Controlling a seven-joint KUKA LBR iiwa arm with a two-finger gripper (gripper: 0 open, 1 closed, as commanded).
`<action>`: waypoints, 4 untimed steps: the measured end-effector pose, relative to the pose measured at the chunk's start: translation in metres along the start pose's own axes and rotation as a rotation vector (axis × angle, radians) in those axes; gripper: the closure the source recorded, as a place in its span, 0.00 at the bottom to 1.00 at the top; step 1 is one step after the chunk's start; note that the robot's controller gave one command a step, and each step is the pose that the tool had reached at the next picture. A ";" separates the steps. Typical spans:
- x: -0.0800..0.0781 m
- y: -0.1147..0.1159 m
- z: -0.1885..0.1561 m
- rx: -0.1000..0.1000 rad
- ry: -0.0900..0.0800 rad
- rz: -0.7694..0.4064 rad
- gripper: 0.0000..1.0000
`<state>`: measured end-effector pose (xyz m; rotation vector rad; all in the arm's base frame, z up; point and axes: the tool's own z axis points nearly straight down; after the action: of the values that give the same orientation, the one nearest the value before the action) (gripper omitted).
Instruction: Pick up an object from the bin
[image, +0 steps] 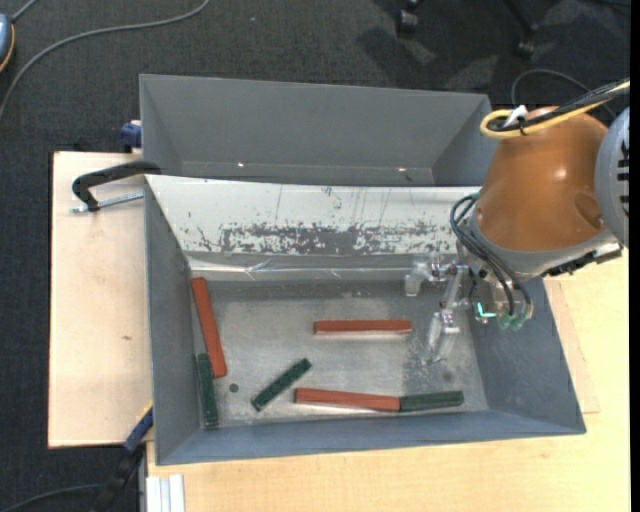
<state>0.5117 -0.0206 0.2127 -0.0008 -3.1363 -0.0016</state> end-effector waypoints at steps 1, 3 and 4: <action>-0.040 0.016 0.140 0.000 -0.001 -0.017 0.00; -0.067 0.027 0.145 0.000 -0.008 -0.267 0.00; -0.067 0.026 0.141 0.001 -0.010 -0.265 1.00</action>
Offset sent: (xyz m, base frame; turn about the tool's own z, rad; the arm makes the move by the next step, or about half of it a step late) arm 0.0393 0.0147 -0.1368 -0.0166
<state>0.5784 0.0059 0.0713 0.4149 -3.1189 -0.0016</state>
